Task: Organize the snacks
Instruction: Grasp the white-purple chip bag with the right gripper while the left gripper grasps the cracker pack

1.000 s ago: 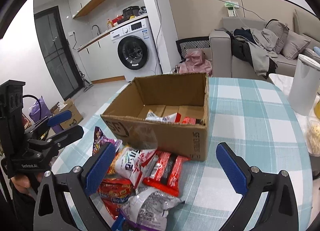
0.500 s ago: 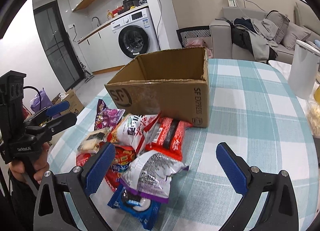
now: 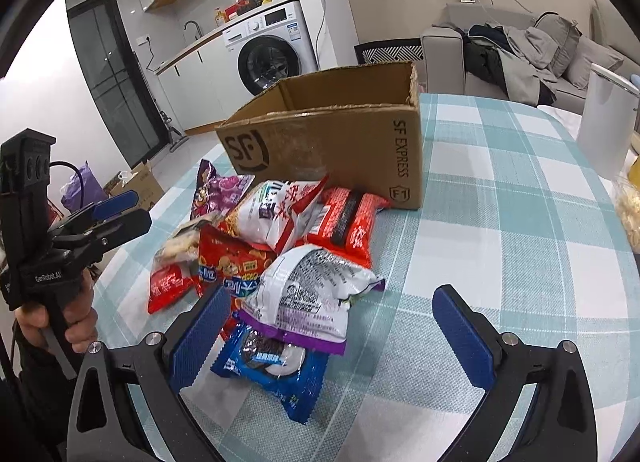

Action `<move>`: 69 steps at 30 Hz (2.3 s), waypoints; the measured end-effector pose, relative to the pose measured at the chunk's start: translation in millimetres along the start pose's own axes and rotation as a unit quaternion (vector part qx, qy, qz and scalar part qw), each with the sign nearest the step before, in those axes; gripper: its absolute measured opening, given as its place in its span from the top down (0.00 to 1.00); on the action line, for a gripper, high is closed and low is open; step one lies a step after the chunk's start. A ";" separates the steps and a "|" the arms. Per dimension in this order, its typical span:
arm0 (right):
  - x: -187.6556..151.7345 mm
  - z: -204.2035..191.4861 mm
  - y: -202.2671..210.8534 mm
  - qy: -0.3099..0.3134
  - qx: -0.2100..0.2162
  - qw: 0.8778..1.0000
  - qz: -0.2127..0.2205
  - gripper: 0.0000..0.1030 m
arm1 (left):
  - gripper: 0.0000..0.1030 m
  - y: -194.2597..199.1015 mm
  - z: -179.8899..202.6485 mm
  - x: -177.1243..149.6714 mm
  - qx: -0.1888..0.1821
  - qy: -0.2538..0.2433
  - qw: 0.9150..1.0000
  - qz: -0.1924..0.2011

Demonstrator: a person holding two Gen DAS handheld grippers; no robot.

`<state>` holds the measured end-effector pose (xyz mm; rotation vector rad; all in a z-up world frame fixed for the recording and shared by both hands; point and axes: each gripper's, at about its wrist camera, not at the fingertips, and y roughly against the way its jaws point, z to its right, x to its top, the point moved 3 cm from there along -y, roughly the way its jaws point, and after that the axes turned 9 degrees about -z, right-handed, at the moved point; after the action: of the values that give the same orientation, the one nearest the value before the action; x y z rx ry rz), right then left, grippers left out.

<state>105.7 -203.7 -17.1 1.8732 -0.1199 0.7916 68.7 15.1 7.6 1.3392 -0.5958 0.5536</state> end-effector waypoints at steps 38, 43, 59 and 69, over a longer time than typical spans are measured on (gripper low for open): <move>9.7 -7.6 -40.6 -0.021 0.035 0.999 -0.031 0.01 | 0.01 -65.7 -11.2 -10.4 -0.030 0.072 0.993 -0.086; 9.1 -6.7 -45.3 -0.024 0.037 0.998 -0.039 0.10 | 0.01 -72.9 -13.3 -12.2 -0.026 0.074 0.993 -0.094; 5.3 -6.6 -46.4 -0.027 0.054 0.997 -0.047 0.20 | 0.36 -81.4 -24.4 -14.0 -0.051 0.083 0.991 -0.096; 2.5 -5.9 -44.5 -0.026 0.056 0.997 -0.046 0.21 | 0.44 -73.5 -24.9 -14.0 -0.052 0.080 0.992 -0.085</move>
<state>123.8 -178.2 -49.4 1.9911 -0.0226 0.6999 110.2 28.5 -58.1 1.2200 -0.3708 0.4793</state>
